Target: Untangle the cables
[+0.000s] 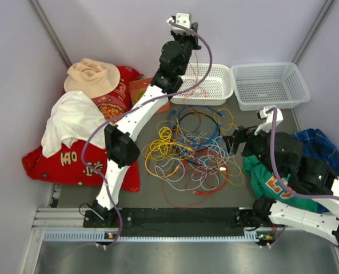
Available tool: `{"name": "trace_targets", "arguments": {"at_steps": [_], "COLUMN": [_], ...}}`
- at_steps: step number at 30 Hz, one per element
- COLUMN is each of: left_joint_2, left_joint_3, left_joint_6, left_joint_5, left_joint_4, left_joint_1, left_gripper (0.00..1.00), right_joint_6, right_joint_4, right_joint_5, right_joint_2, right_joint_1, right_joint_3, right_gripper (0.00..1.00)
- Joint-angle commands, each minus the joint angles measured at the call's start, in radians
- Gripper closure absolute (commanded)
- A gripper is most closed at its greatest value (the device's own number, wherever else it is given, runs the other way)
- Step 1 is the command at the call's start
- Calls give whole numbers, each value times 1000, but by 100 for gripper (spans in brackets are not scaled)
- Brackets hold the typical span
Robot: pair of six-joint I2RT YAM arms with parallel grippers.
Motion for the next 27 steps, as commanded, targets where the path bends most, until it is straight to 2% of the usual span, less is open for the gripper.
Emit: {"name": "trace_targets", "arguments": {"at_steps": [1,7,11,15,22,25,27], "left_joint_2": [-5,62,160,243,326,293,218], "left_joint_3": [60,57,107,111,84,23,-56], "left_joint_6": [-14,15,-119,-248,-319,-328,-310], "left_joint_5": [34,84,84,70,106,115,110], "left_joint_4": [189,455,545,511,482,482,467], "left_joint_1": [6,20,80,120,135,135,134], "left_gripper": [100,100,100,100,100,100,100], "right_joint_6": [-22,-14,17,17,9,23,32], "right_joint_4": [39,50,47,44,81,82,85], "right_joint_5": [14,3,-18,-17,-47,-66,-72], "right_joint_2": [4,11,17,39,91,105,102], "right_joint_1": [2,2,0,0,-26,-37,-43], "right_joint_3": [2,-7,-26,-38,-55,-65,-76], "right_gripper": [12,12,12,12,11,11,11]}}
